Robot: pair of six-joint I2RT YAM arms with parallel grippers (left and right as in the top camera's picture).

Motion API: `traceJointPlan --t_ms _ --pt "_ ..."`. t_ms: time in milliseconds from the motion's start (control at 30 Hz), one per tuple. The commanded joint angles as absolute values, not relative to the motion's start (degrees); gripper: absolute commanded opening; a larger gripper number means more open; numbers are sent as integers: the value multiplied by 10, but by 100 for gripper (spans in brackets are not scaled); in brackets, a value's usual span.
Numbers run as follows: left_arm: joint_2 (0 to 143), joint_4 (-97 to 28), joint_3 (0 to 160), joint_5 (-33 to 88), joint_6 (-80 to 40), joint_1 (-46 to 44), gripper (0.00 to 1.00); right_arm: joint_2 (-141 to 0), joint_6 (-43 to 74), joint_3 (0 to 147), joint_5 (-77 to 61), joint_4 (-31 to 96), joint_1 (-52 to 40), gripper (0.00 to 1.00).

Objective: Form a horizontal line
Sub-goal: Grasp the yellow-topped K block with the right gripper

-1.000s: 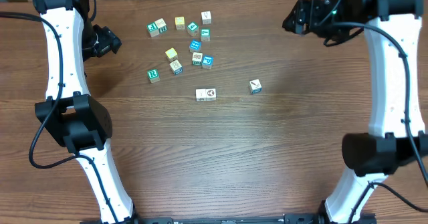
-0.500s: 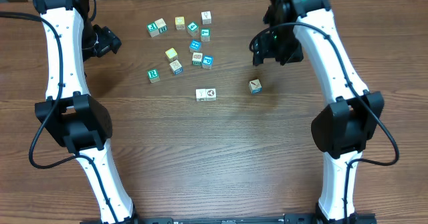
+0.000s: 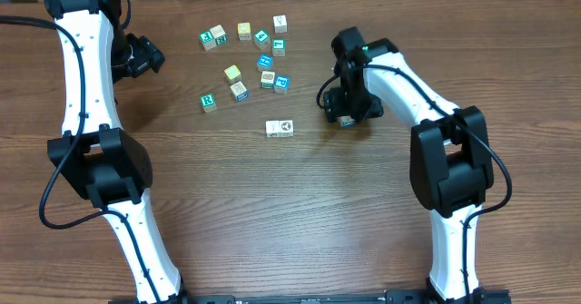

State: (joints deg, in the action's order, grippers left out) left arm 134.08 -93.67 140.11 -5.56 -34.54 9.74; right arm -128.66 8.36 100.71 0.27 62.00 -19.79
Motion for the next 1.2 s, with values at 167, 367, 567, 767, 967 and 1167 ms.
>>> traceJointPlan --t_ms 167,367,567,767,967,1167 --pt "1337 -938 1400 -57 -347 93 100 -1284 86 996 16 605 -198 100" --pt "1337 -938 1400 -57 -347 93 100 -1284 86 996 19 605 -196 49" --pt "1337 -938 1400 -57 -347 93 100 -1284 86 1014 25 605 -196 63" --pt "1337 -938 1400 -57 -347 93 100 -1284 86 1021 25 605 -197 55" --pt "1337 -938 1400 -57 -347 93 100 -1283 86 1033 25 614 -196 48" --pt "1337 -938 1400 -57 -347 93 100 -1283 86 1040 25 621 -196 47"
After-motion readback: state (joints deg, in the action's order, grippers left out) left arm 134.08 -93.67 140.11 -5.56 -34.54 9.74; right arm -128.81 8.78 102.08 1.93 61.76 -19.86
